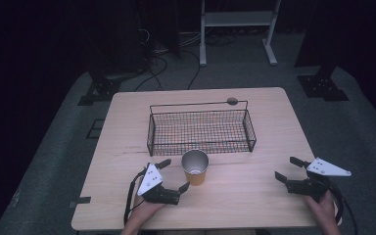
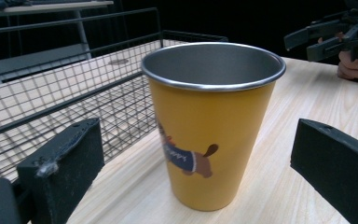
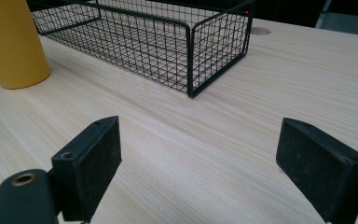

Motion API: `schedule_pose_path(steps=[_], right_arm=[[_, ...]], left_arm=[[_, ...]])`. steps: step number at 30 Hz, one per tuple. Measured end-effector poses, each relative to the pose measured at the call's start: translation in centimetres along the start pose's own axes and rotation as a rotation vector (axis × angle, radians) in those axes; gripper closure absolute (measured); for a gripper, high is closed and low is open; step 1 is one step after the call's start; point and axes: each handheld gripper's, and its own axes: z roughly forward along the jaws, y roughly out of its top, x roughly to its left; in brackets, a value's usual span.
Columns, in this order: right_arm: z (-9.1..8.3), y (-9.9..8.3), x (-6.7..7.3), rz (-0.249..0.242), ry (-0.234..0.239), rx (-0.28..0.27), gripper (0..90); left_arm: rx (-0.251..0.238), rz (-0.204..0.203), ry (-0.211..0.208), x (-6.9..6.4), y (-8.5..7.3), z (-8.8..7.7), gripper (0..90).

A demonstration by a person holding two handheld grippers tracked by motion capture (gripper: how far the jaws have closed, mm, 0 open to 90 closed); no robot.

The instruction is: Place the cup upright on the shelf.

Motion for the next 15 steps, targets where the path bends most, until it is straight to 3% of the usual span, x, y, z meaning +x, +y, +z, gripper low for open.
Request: schedule_pose_path(steps=[15], right_arm=[[0.0,0.0,0.0,-0.001,0.001,-0.001,13.0]], left_arm=[[0.014,-0.006,-0.026,-0.4,0.1,1.9,1.7]])
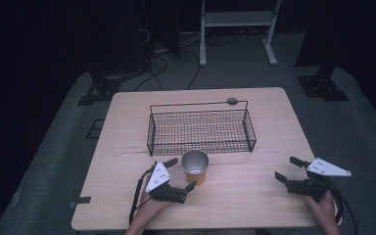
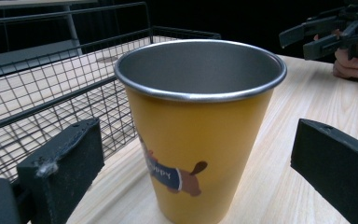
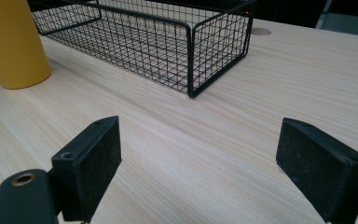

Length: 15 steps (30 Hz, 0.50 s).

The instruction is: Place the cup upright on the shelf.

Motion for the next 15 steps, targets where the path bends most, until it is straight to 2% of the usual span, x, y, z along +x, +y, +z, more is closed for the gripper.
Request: schedule_pose_path(steps=[15], right_arm=[[0.0,0.0,0.0,0.0,0.0,-0.001,13.0]], left_arm=[[0.007,-0.01,-0.012,-0.1,0.3,1.8,1.7]])
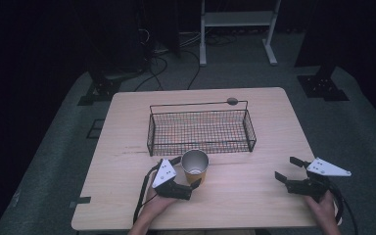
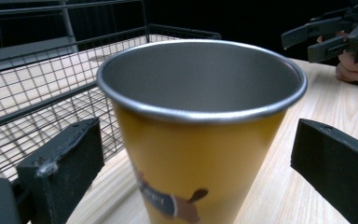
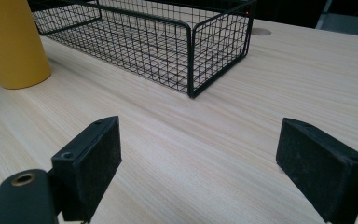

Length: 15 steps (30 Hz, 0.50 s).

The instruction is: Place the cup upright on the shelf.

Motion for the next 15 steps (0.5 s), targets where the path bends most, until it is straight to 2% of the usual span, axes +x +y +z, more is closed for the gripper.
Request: schedule_pose_path(steps=[9,15], right_arm=[[0.0,0.0,0.0,-0.001,0.003,0.0,13.0],[0.0,0.0,0.0,-0.001,0.003,-0.001,13.0]], left_arm=[[0.014,0.004,-0.002,-0.1,0.5,1.3,1.7],[0.005,0.011,0.007,-0.1,0.6,1.5,2.8]])
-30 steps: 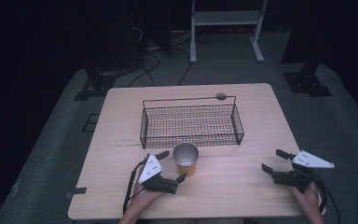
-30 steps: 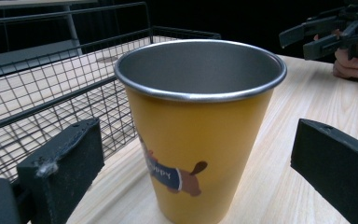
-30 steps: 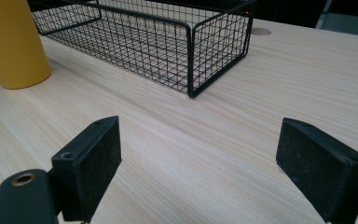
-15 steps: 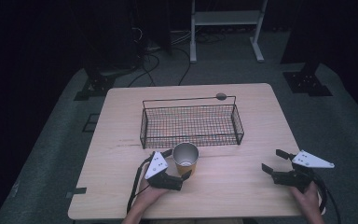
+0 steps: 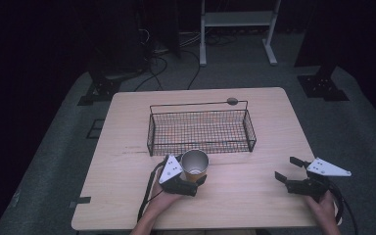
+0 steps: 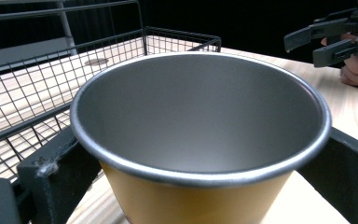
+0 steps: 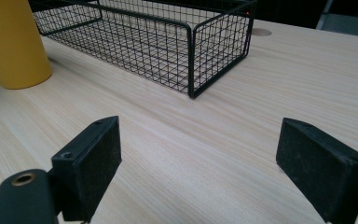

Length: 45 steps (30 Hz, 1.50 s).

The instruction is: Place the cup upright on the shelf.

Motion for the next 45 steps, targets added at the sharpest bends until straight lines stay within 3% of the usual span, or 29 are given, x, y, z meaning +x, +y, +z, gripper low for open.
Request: schedule_pose_path(steps=[4,6,16,29,36,45], right_arm=[[0.0,0.0,0.0,-0.002,-0.001,0.001,13.0],[0.0,0.0,0.0,-0.001,-0.001,0.001,13.0],[0.0,0.0,0.0,-0.003,0.0,0.001,13.0],[0.0,0.0,0.0,-0.003,0.0,0.003,13.0],[0.0,0.0,0.0,-0.002,0.0,0.002,13.0],[0.0,0.0,0.0,-0.002,-0.001,0.004,13.0]], left_arm=[[0.001,-0.008,-0.004,0.1,0.0,0.0,5.8],[-0.01,0.007,-0.005,0.1,0.1,-0.1,12.4],[-0.016,0.004,-0.015,0.2,0.5,-0.5,13.8],[-0.082,0.021,-0.039,1.5,4.0,-1.3,13.9],[-0.092,0.042,-0.046,2.3,5.7,-1.5,13.9],[-0.095,0.034,-0.056,3.2,7.1,-1.4,13.9]])
